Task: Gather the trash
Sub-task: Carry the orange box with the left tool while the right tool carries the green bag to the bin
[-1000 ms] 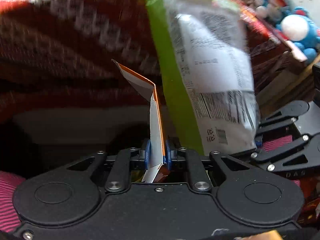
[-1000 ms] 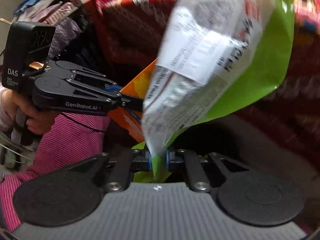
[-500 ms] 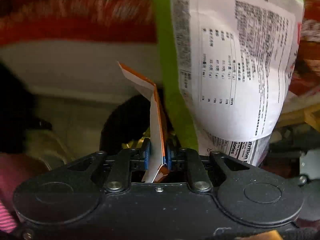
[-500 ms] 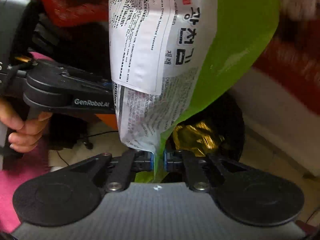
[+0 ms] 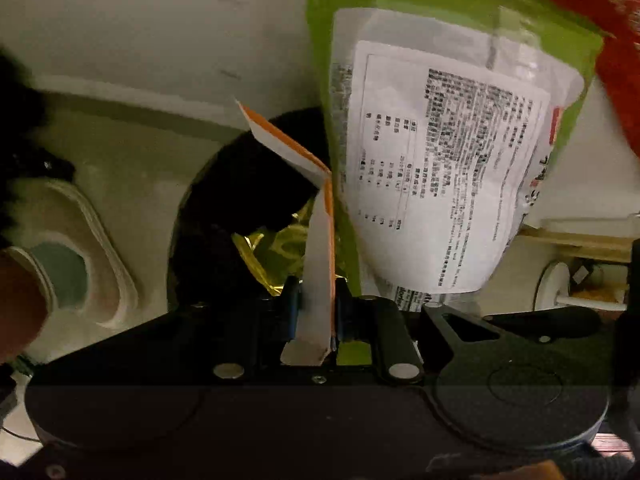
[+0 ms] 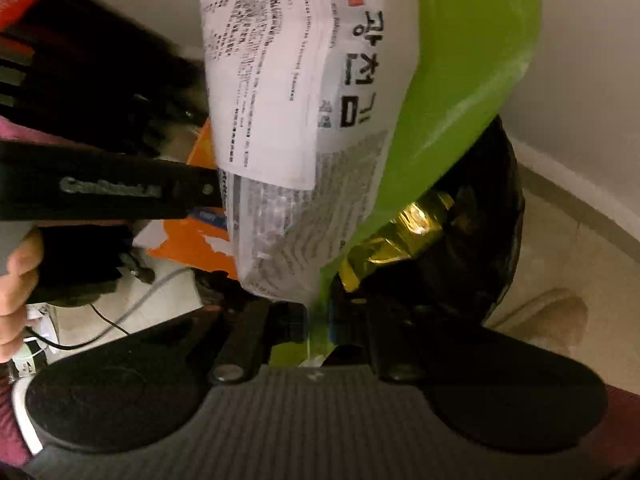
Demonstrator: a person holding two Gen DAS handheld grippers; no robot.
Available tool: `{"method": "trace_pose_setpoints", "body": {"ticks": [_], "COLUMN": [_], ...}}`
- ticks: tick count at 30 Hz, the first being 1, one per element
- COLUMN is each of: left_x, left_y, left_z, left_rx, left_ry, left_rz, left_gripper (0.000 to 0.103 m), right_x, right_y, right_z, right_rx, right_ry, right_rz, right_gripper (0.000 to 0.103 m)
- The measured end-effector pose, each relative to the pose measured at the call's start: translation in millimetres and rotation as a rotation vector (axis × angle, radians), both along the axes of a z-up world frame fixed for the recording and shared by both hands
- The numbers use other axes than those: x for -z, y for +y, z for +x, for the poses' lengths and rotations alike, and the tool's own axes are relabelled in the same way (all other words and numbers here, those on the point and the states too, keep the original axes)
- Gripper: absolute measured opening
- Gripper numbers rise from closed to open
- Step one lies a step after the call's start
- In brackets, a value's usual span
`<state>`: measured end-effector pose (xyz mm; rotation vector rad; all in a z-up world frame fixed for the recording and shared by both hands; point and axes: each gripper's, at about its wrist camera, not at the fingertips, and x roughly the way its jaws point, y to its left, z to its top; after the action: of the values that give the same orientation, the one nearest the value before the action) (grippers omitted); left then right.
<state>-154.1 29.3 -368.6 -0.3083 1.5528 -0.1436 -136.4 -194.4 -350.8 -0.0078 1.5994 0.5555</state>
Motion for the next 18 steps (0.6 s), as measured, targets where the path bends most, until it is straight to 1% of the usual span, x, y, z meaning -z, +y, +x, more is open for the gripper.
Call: {"method": "trace_pose_setpoints", "body": {"ticks": [3,6,9,12,14,16,18], "left_x": [10.8,23.3,44.6,59.0,64.1,72.8,82.9], "left_y": [-5.2,-5.6,-4.9,-2.9,-4.6,-19.2,-18.3], "left_z": [8.1,15.3,26.6,32.3,34.9,25.6,25.3], "left_rx": [0.010,0.001,-0.008,0.000,-0.006,-0.021,-0.040], "left_ry": [0.024,0.053,0.091,0.117,0.136,0.155,0.169], "left_rz": [-0.012,-0.019,-0.022,-0.016,-0.013,-0.006,0.005], "left_gripper": [0.019,0.020,0.023,0.024,0.025,0.028,0.028], "right_x": [16.3,25.3,35.9,46.7,53.8,61.4,70.0], "right_y": [1.0,-4.7,-7.5,-6.3,-6.1,-6.3,-6.3], "right_z": [4.7,9.4,11.0,13.5,12.7,11.5,13.5], "right_rx": [0.017,0.042,0.055,0.079,0.088,0.095,0.105], "right_ry": [0.030,0.061,0.080,0.104,0.117,0.129,0.148], "right_rz": [-0.020,-0.021,-0.038,-0.048,-0.053,-0.054,-0.057], "right_gripper": [0.012,0.012,0.013,0.013,0.013,0.014,0.015]}}
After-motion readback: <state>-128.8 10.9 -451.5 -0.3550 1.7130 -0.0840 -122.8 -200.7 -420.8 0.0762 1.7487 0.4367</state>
